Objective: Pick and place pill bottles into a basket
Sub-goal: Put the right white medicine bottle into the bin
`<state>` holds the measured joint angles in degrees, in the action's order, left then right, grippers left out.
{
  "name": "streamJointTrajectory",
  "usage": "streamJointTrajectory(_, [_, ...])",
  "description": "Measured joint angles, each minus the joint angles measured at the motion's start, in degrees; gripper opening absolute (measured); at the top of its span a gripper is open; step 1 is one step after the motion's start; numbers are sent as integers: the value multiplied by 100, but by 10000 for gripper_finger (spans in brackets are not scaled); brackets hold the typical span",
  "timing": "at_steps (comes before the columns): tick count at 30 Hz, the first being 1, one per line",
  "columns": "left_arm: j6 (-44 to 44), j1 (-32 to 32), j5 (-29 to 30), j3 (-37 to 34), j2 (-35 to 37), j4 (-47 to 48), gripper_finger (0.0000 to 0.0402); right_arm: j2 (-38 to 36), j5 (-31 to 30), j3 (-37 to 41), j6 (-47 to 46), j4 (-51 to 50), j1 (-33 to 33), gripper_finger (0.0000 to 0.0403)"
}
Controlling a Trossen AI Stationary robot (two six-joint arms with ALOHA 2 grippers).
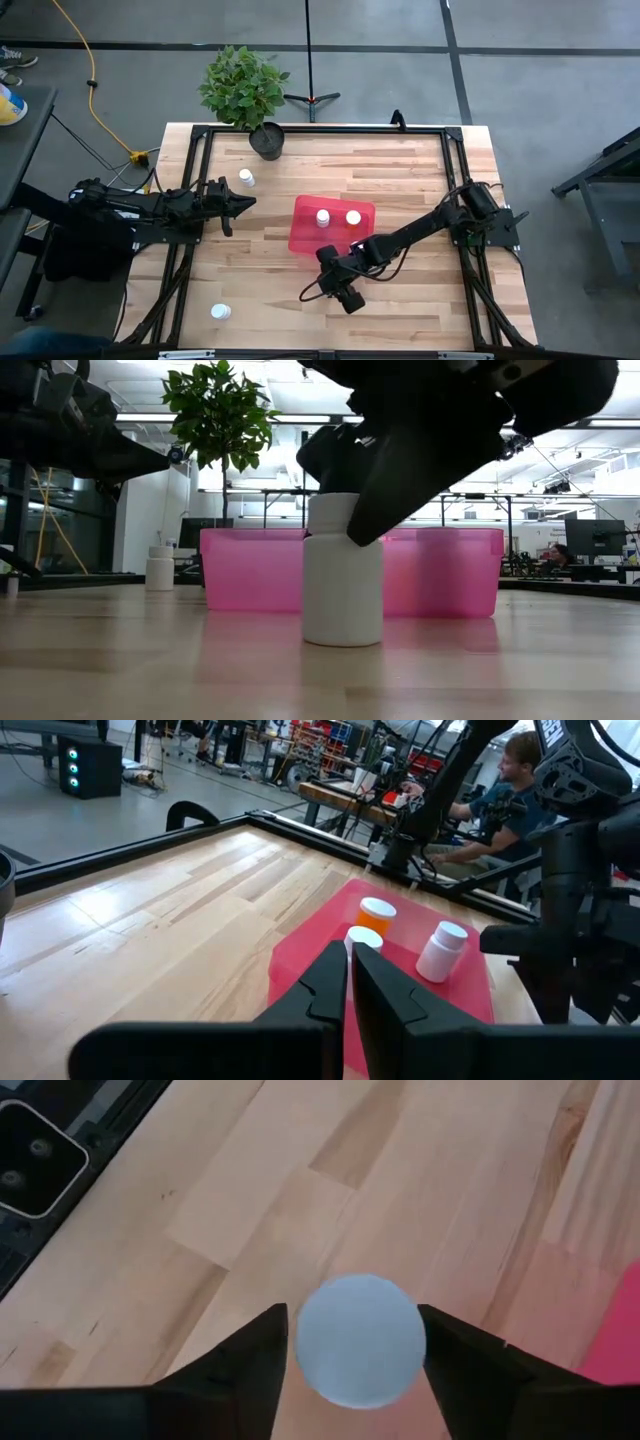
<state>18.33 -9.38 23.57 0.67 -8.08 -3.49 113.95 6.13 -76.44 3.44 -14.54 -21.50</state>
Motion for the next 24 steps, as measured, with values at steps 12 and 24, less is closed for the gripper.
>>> streamJointTrajectory(12, [1,1,0,1,-2,-2,58,-4,5,-3,-224,-31,0,154])
streamJointTrajectory(24, [19,0,2,1,-1,-1,58,-129,-68,2,-571,-215,79,149])
